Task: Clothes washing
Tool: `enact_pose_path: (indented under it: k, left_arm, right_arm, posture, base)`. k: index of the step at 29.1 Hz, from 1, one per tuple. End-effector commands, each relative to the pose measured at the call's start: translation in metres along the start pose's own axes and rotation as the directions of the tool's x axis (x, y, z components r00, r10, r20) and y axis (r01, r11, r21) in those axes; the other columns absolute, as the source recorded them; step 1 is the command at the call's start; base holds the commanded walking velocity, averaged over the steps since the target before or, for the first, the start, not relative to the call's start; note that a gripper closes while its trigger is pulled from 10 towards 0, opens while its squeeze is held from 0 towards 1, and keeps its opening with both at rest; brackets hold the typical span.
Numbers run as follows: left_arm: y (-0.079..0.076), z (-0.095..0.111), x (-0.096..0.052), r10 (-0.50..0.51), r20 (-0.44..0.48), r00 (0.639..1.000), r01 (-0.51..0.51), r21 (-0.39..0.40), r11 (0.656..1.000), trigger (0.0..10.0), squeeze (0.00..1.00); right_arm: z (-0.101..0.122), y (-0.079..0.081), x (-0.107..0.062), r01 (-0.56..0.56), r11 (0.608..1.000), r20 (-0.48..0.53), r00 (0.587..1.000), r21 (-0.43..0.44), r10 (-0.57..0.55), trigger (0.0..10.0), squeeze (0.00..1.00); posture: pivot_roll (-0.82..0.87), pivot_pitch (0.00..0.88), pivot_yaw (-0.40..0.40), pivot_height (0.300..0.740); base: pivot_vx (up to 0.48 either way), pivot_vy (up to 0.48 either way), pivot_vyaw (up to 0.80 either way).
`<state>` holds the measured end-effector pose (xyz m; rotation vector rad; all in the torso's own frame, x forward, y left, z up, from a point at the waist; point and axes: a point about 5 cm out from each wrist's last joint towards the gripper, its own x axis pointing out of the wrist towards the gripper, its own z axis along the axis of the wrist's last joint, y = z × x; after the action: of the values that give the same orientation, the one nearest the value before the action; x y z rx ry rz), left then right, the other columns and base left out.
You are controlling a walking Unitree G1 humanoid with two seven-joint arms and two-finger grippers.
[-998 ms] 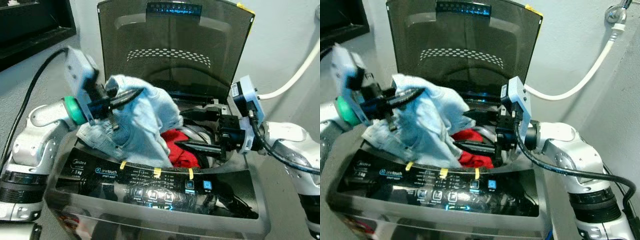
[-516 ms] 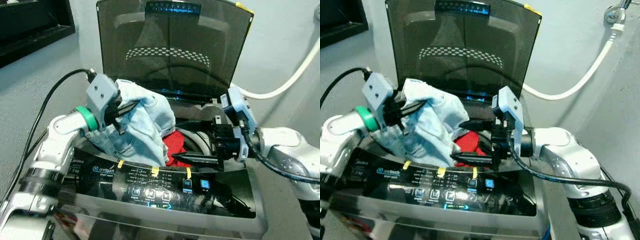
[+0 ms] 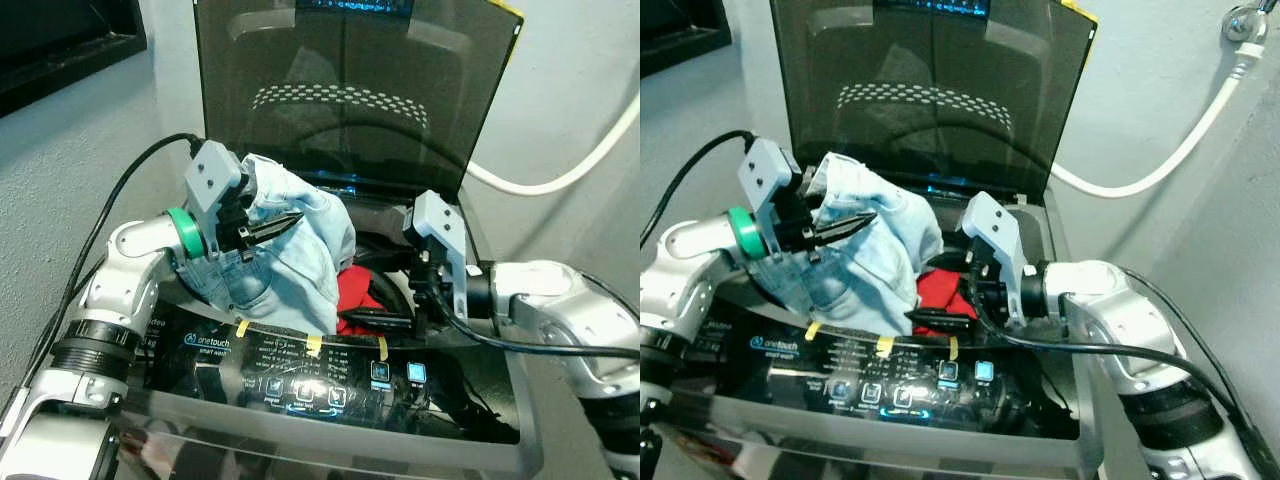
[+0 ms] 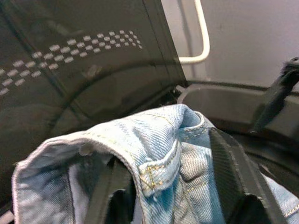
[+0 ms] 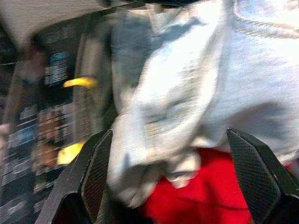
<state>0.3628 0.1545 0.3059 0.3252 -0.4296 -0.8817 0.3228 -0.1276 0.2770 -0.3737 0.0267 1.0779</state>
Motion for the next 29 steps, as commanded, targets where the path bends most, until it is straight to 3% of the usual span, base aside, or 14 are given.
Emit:
enact_pose_path:
  k: [1, 2, 3, 4, 5, 13, 19, 23, 24, 25, 26, 27, 28, 29]
  left_arm:
    - [0.003, 0.018, 0.003, -0.006, 0.096, 0.995, 0.010, -0.039, 0.999, 10.0, 1.00]
    - [0.003, 0.018, 0.003, -0.006, 0.096, 0.995, 0.010, -0.039, 0.999, 10.0, 1.00]
    - [-0.001, 0.024, 0.004, -0.043, 0.122, 0.992, 0.054, -0.088, 0.995, 10.0, 0.41]
    - [-0.001, 0.024, 0.004, -0.043, 0.122, 0.992, 0.054, -0.088, 0.995, 10.0, 0.41]
    - [-0.005, 0.031, 0.004, -0.081, 0.150, 0.985, 0.099, -0.119, 0.988, 10.0, 0.00]
    - [-0.011, 0.051, 0.010, -0.167, 0.188, 0.968, 0.191, -0.120, 0.974, 10.0, 0.00]
    - [-0.036, 0.077, 0.009, -0.408, 0.269, 0.872, 0.465, -0.200, 0.862, 10.0, 0.00]
    - [-0.040, 0.079, 0.006, -0.436, 0.250, 0.864, 0.486, -0.191, 0.853, 10.0, 0.00]
    - [-0.034, 0.075, 0.007, -0.373, 0.183, 0.909, 0.402, -0.156, 0.902, 10.0, 0.00]
    - [-0.034, 0.075, 0.007, -0.373, 0.183, 0.909, 0.402, -0.156, 0.902, 10.0, 0.00]
    - [-0.022, 0.067, 0.009, -0.228, 0.086, 0.970, 0.235, -0.073, 0.969, 10.0, 0.00]
    - [-0.022, 0.067, 0.009, -0.228, 0.086, 0.970, 0.235, -0.073, 0.969, 10.0, 0.00]
    - [-0.008, 0.057, 0.007, -0.062, -0.012, 0.998, 0.062, 0.027, 0.998, 10.0, 0.00]
    - [-0.008, 0.057, 0.007, -0.062, -0.012, 0.998, 0.062, 0.027, 0.998, 10.0, 0.00]
  right_arm:
    - [0.006, -0.012, 0.001, 0.104, 0.995, 0.030, 0.994, 0.000, -0.104, 10.0, 0.00]
    - [0.006, -0.012, 0.001, 0.104, 0.995, 0.030, 0.994, 0.000, -0.104, 10.0, 0.00]
    - [0.010, -0.017, 0.002, 0.142, 0.990, 0.046, 0.989, 0.012, -0.142, 10.0, 0.00]
    - [0.010, -0.017, 0.002, 0.142, 0.990, 0.046, 0.989, 0.012, -0.142, 10.0, 0.00]
    - [0.012, -0.020, 0.002, 0.174, 0.985, 0.056, 0.983, 0.023, -0.175, 10.0, 0.00]
    - [0.013, -0.034, -0.001, 0.301, 0.952, 0.069, 0.950, 0.062, -0.305, 10.0, 0.00]
    - [0.012, -0.053, -0.007, 0.480, 0.875, 0.063, 0.873, 0.068, -0.484, 10.0, 0.00]
    - [0.014, -0.060, -0.010, 0.542, 0.838, 0.073, 0.835, 0.065, -0.545, 10.0, 0.00]
    - [0.015, -0.063, -0.013, 0.577, 0.815, 0.084, 0.810, 0.059, -0.580, 10.0, 0.00]
    - [0.015, -0.063, -0.013, 0.577, 0.815, 0.084, 0.810, 0.059, -0.580, 10.0, 0.00]
    - [0.016, -0.065, -0.014, 0.598, 0.800, 0.095, 0.794, 0.053, -0.600, 10.0, 0.00]
    - [0.016, -0.065, -0.014, 0.598, 0.800, 0.095, 0.794, 0.053, -0.600, 10.0, 0.00]
    - [0.016, -0.065, -0.015, 0.617, 0.786, 0.104, 0.779, 0.046, -0.618, 10.0, 0.00]
    - [0.016, -0.065, -0.015, 0.617, 0.786, 0.104, 0.779, 0.046, -0.618, 10.0, 0.00]
  posture:
    - [0.09, 0.086, -0.022, 0.740]
    - [0.09, 0.086, -0.022, 0.740]
    - [0.09, 0.087, -0.017, 0.740]
    - [0.09, 0.087, -0.017, 0.740]
    - [0.09, 0.088, -0.015, 0.740]
    - [0.10, 0.083, -0.004, 0.740]
    - [0.10, 0.076, 0.009, 0.740]
    - [0.10, 0.073, 0.013, 0.740]
    - [0.10, 0.069, 0.017, 0.740]
    - [0.10, 0.069, 0.017, 0.740]
    - [0.10, 0.065, 0.020, 0.740]
    - [0.10, 0.065, 0.020, 0.740]
    - [0.09, 0.059, 0.022, 0.740]
    - [0.09, 0.059, 0.022, 0.740]
  base:
    - [0.000, 0.000, 0.00]
    - [0.000, 0.000, 0.00]
    - [0.000, 0.000, 0.00]
    - [0.000, 0.000, 0.00]
    - [0.000, 0.000, 0.00]
    - [0.000, 0.000, 0.00]
    - [0.000, 0.000, 0.00]
    - [0.000, 0.000, 0.00]
    - [0.000, 0.000, 0.00]
    - [0.000, 0.000, 0.00]
    - [0.000, 0.000, 0.00]
    - [0.000, 0.000, 0.00]
    - [0.000, 0.000, 0.00]
    - [0.000, 0.000, 0.00]
